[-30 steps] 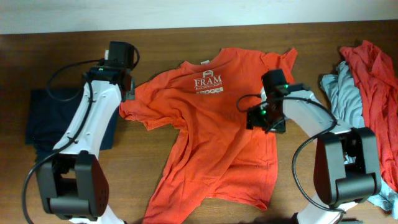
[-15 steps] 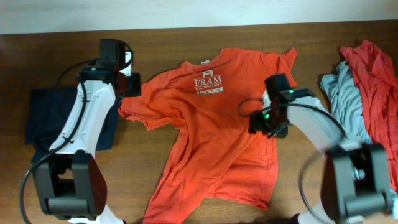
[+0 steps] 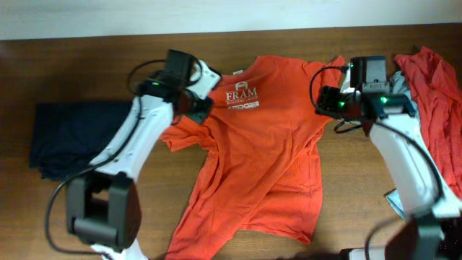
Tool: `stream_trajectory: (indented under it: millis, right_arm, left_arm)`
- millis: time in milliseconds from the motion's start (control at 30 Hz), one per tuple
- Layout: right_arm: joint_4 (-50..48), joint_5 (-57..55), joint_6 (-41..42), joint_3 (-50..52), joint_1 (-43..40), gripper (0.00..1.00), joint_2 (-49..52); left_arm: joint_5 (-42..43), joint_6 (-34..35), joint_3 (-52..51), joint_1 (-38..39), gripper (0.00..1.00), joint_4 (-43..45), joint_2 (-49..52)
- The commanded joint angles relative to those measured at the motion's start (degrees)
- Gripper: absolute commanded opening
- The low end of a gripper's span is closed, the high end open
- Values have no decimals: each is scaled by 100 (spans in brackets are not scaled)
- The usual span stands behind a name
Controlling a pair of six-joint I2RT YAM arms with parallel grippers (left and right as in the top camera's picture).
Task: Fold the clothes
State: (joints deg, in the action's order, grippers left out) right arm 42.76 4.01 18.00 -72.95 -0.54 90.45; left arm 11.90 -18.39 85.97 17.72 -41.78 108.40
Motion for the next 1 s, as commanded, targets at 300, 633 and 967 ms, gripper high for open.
stream_trajectory:
  millis: [300,633,967]
  right_arm:
    - [-37,780,101,68,-254,20,1805]
    - [203,131,398,111,-256,15,2389]
    - [1784,-1062,898,114,-254,4,2334]
  left_arm:
    - [-664,-284,33,247,20,-28,1180]
    - [-2024,376,33,208,20,-46,1241]
    - [-2096,616,146,-39,20,-315,1235]
